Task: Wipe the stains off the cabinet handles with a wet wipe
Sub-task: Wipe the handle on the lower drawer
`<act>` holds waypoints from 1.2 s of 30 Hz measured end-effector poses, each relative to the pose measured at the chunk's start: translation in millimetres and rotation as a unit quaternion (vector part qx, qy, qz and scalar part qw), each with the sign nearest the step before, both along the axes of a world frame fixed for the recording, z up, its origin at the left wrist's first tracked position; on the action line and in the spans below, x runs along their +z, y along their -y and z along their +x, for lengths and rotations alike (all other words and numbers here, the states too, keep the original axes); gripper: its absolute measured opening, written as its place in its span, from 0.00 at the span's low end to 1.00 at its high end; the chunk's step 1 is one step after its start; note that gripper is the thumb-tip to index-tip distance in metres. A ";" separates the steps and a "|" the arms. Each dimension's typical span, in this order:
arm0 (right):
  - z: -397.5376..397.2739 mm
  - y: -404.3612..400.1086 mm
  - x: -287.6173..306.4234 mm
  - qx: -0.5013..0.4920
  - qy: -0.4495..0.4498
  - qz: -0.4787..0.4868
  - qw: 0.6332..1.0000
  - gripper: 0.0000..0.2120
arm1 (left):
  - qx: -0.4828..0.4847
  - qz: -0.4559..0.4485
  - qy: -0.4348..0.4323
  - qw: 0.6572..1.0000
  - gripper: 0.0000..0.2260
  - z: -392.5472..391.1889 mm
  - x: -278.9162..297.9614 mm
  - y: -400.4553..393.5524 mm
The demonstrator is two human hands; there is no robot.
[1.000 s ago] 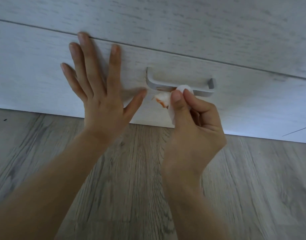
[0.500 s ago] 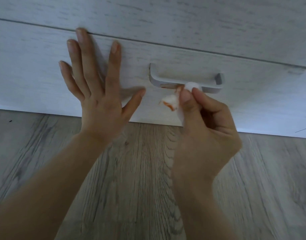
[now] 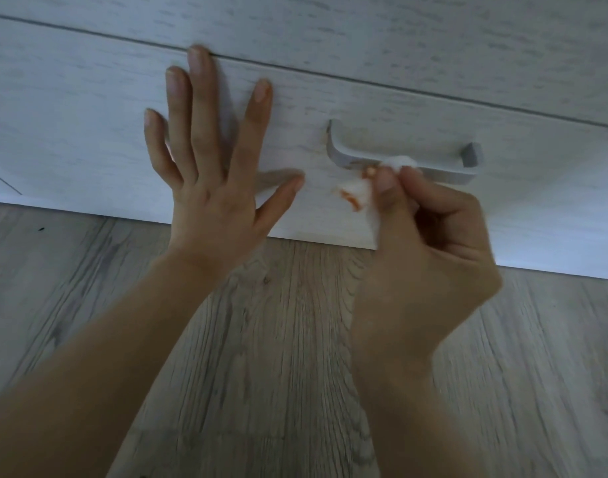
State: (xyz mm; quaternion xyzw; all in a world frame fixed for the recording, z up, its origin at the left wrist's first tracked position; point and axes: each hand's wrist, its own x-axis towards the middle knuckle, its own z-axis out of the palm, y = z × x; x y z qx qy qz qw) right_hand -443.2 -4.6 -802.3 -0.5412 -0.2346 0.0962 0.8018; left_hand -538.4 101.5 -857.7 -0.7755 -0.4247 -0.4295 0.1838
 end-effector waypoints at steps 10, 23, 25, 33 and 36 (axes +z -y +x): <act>-7.9 -0.3 -0.8 0.001 0.045 -0.033 0.998 0.08 | 0.008 0.011 0.000 1.000 0.32 0.4 -0.3 -1.2; -4.0 -3.5 -8.3 -0.046 0.160 -0.032 0.986 0.14 | 0.015 0.022 -0.009 1.000 0.31 0.3 -1.9 -1.6; -3.0 -3.3 -9.0 -0.051 0.161 -0.026 0.985 0.15 | 0.013 0.020 -0.006 1.000 0.31 0.0 -2.4 -1.5; -5.8 -5.3 -11.8 -0.054 0.130 -0.011 0.990 0.12 | 0.012 0.030 -0.014 0.999 0.30 -3.6 -2.6 -2.3; -15.6 -7.4 -10.5 -0.030 0.186 -0.033 0.981 0.13 | 0.013 0.033 -0.021 0.999 0.32 -4.4 -1.7 -2.7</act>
